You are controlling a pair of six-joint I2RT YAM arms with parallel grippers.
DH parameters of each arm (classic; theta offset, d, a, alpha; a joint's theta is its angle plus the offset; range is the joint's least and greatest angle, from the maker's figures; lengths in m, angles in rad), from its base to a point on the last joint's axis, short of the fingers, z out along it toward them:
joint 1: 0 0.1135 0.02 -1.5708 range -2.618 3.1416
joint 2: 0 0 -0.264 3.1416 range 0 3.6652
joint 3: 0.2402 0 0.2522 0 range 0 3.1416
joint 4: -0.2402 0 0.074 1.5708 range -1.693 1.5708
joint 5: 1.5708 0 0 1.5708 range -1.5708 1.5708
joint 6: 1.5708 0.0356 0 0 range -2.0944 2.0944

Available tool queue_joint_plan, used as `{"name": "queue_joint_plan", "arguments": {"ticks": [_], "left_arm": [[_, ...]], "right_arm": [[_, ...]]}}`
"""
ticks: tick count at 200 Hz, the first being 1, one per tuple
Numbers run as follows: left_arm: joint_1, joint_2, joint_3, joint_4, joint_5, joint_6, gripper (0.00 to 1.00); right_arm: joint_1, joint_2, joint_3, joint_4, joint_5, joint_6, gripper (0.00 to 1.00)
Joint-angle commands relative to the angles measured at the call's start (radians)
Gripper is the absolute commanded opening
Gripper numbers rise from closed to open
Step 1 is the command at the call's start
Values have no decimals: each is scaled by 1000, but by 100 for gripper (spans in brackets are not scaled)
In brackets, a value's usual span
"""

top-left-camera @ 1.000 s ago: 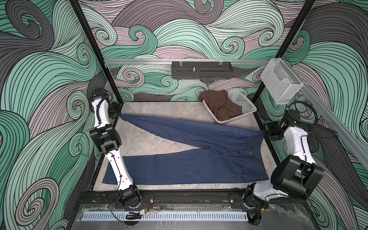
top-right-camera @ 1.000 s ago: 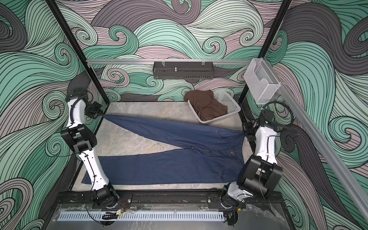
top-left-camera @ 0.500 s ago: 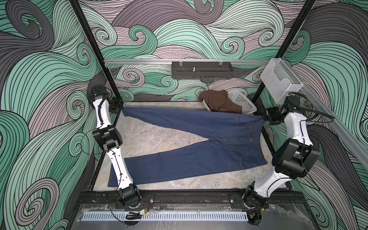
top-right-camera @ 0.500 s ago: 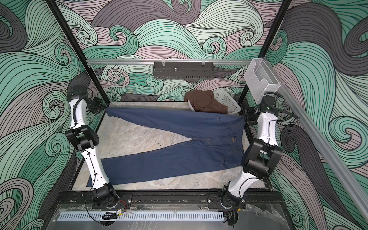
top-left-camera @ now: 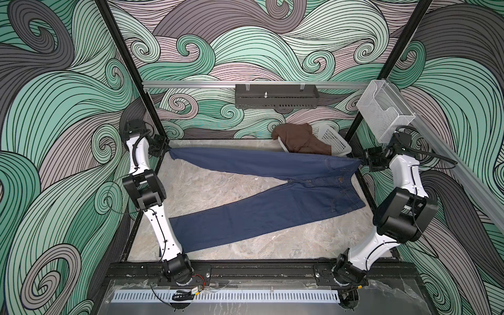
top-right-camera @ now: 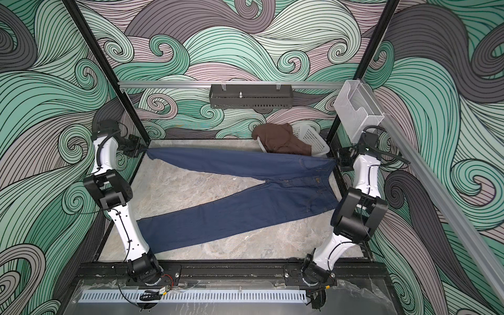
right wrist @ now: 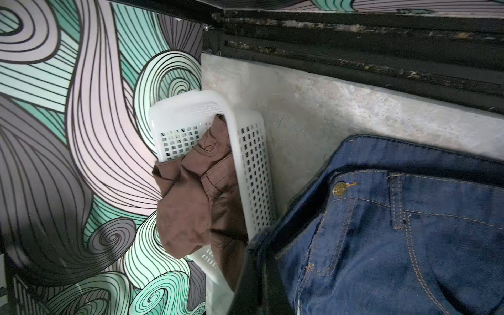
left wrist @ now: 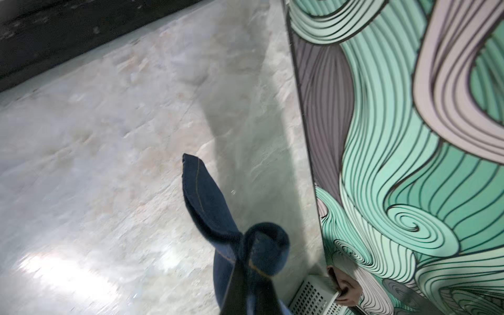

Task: Fold and stack the trousers
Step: Fold the trousers at the center of the table.

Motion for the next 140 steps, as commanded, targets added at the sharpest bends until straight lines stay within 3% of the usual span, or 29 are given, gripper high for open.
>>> {"name": "queue_joint_plan", "arguments": {"ticks": [1,22,54,140], "left_arm": [[51,-236,-276,113,-18,39,0],[90,-440,-597,246,-9,33,0],[138,-657,-877,284,6,56,0],[207,-955,-1171,203,-98,128,0]], "right_arm": [[-58,-63,-39,42,86,-60,0],[-79,-71,-77,29,100,-114,0],[-95,-72,-127,24,131,-177,0],[-108,-173,-306,12,298,-211,0]]}}
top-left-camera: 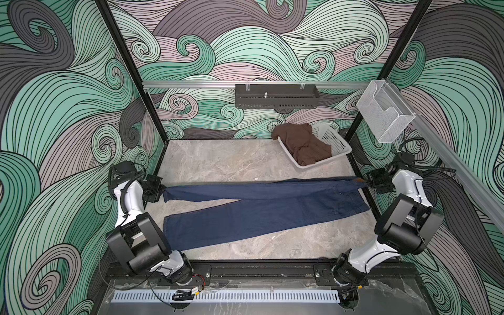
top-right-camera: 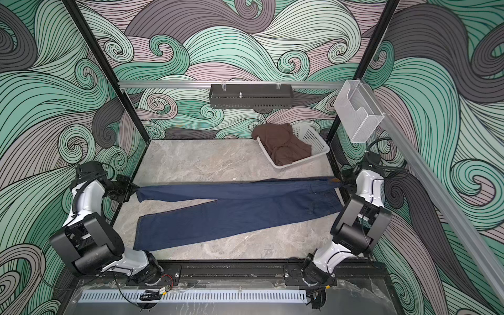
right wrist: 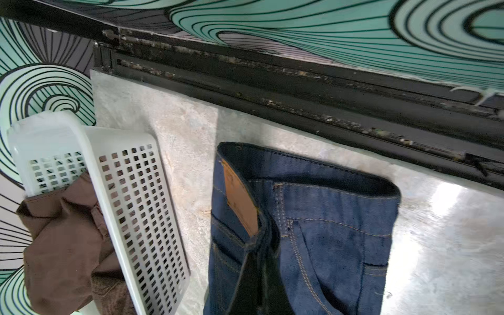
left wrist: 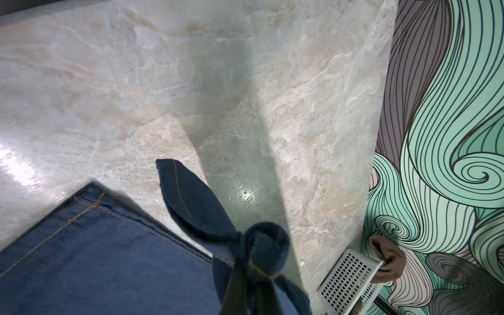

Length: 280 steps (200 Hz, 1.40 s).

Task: Fold and stack the trousers
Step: Fold the trousers at the center of the table.

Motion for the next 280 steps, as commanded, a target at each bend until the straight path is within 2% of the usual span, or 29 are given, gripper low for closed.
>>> {"name": "queue_joint_plan", "arguments": {"ticks": [1,46,81,174,217,280], "left_arm": [[30,-77,-25,-22,-64,36,0],[65,-220,-141,-78,-154,33,0],[99,-318,-232,-75,-170,4,0],[103,-417,-440,-67,-245,-48,0],[102,-489,-445,-88,-296,-67,0],[102,-502,-449,-105,-316,-91,0]], "right_arm": [[-19,-48,-24,18,107,-16,0],[-22,-81,-85,19,188,3,0],[-25,-99,-127,18,244,20,0],[-26,-177,-250,20,360,69,0],[-25,-214,-308,21,405,88,0],[-25,-240,-346,11,451,110,8]]}}
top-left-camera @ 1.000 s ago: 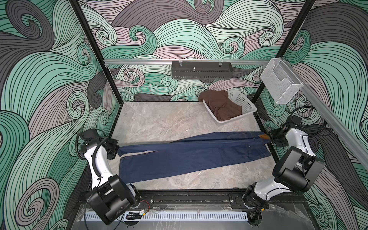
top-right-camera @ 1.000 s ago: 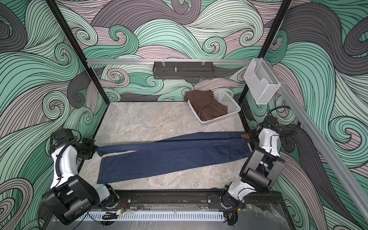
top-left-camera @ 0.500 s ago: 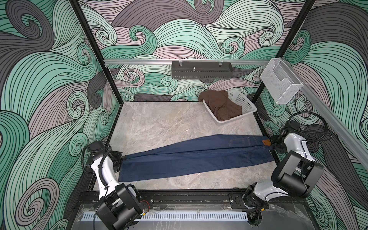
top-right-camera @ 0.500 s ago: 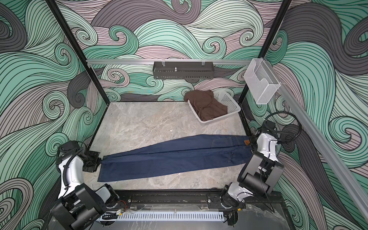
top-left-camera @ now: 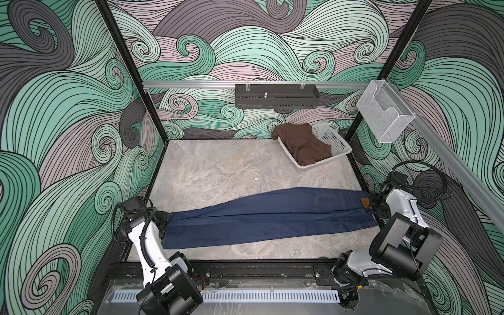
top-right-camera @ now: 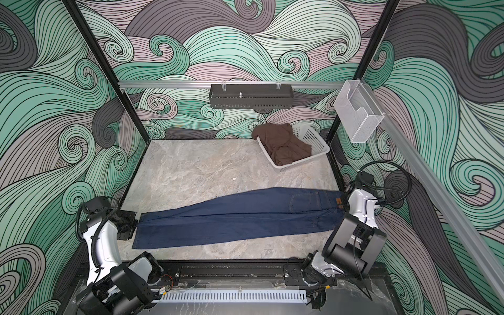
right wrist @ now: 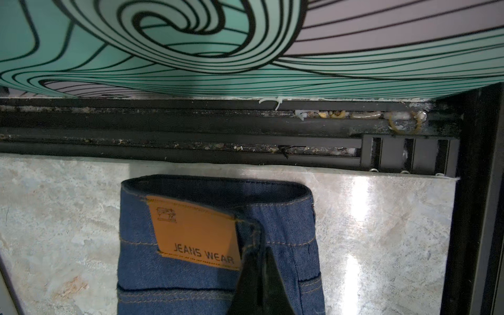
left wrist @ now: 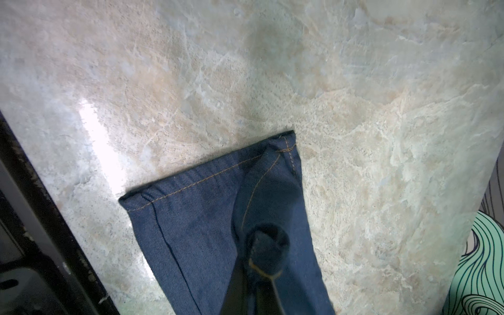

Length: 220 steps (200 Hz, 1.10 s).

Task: Fold and stack the trousers
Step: Fold the trousers at the center of the table.

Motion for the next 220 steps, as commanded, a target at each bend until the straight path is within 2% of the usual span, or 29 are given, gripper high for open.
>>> {"name": "queue_joint_plan", "arguments": {"ticks": [1,31,43,50,71,82,105,126,148,167,196,220], "left_arm": [[7,-9,7,-27,-49,-23,0],[7,-4,10,-34,-57,-28,0],[7,-4,9,-35,-58,-29,1],[7,-4,8,-36,-58,-32,5],[7,-7,14,-48,-57,-37,35],[7,-11,21,-58,-57,-43,46],[8,-23,66,-87,-52,-43,59],[8,-39,131,-125,-24,-33,65],[7,-61,158,-112,79,-9,67],[6,-47,170,-120,124,11,67],[-3,12,204,-170,177,47,67],[-38,21,157,-126,202,32,65]], "right_arm": [[-8,-19,-6,-3,64,20,9],[-8,-26,-12,-9,81,23,12],[-7,-26,-13,-13,88,27,18],[-8,-25,-11,-19,93,31,23],[-7,-22,-7,-38,104,44,40],[-7,-20,4,-55,107,46,49],[-7,-31,33,-97,106,47,66],[10,-74,59,-143,86,45,75],[58,-160,46,-174,34,50,78],[130,-242,11,-177,-11,60,77],[273,-303,-43,-164,-143,98,70],[413,-316,-106,-124,-206,142,63]]}}
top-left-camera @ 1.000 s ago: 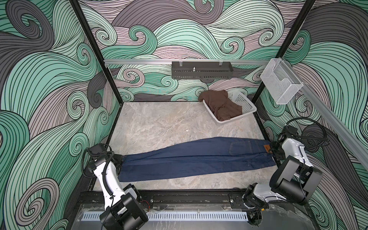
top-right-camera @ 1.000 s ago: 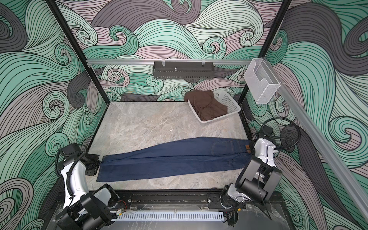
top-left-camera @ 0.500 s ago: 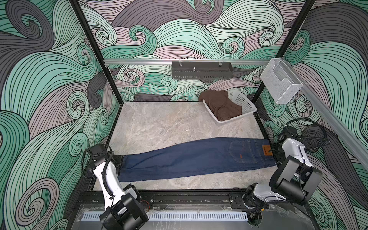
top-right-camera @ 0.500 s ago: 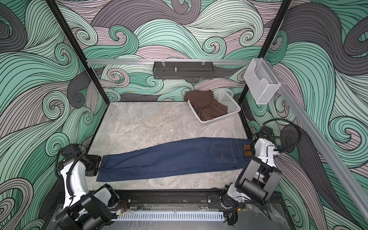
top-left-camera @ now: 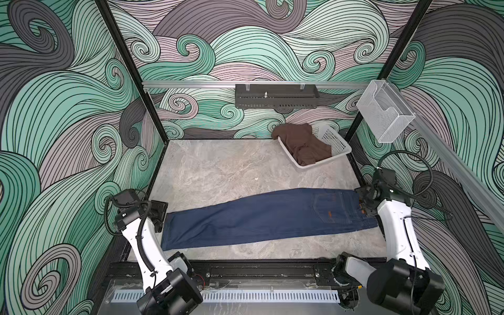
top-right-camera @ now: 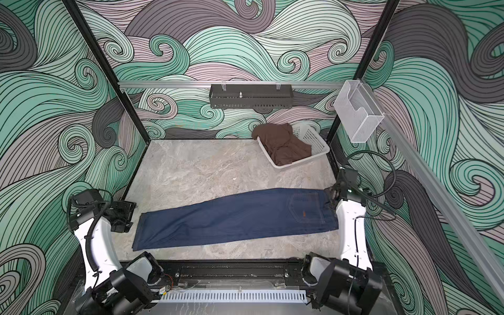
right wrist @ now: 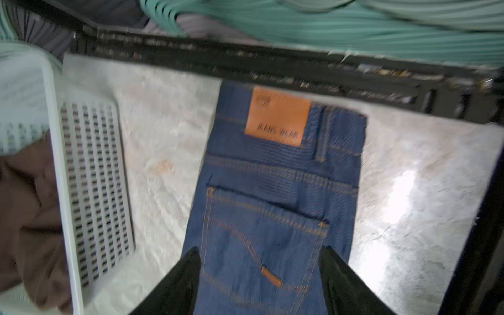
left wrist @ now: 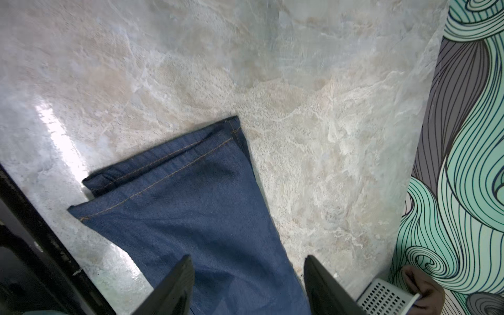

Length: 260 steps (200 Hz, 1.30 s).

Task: Fold and stack the trousers
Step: Fold the trousers at the center of the table, then move the trousers to the center of the table.

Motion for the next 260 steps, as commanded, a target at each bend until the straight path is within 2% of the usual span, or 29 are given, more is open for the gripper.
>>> {"name": "queue_joint_plan", "arguments": {"ticks": [1,28,55,93,124,168,208,260], "left_arm": [[-31,7,-20,-17,55,11,65],[-116,76,-88,40,43,-13,57],[-191,155,-146,115,22,-46,46],[-236,263,-184,216,-39,-73,29],[-280,406,-153,281,-90,-81,18],[-337,648,-38,319,-138,-63,15],[-370,796,85,329,-132,-85,13],[-423,999,453,233,-161,-105,13]], "right_arm": [[107,-2,-67,5,-104,58,63],[205,25,-145,77,-136,89,55],[208,68,-194,129,-152,91,45],[207,108,-222,183,-144,88,26],[204,160,-236,224,-153,102,19],[180,256,-243,276,-162,117,18],[158,335,-229,322,-160,140,20],[151,450,-181,390,-151,217,21]]}}
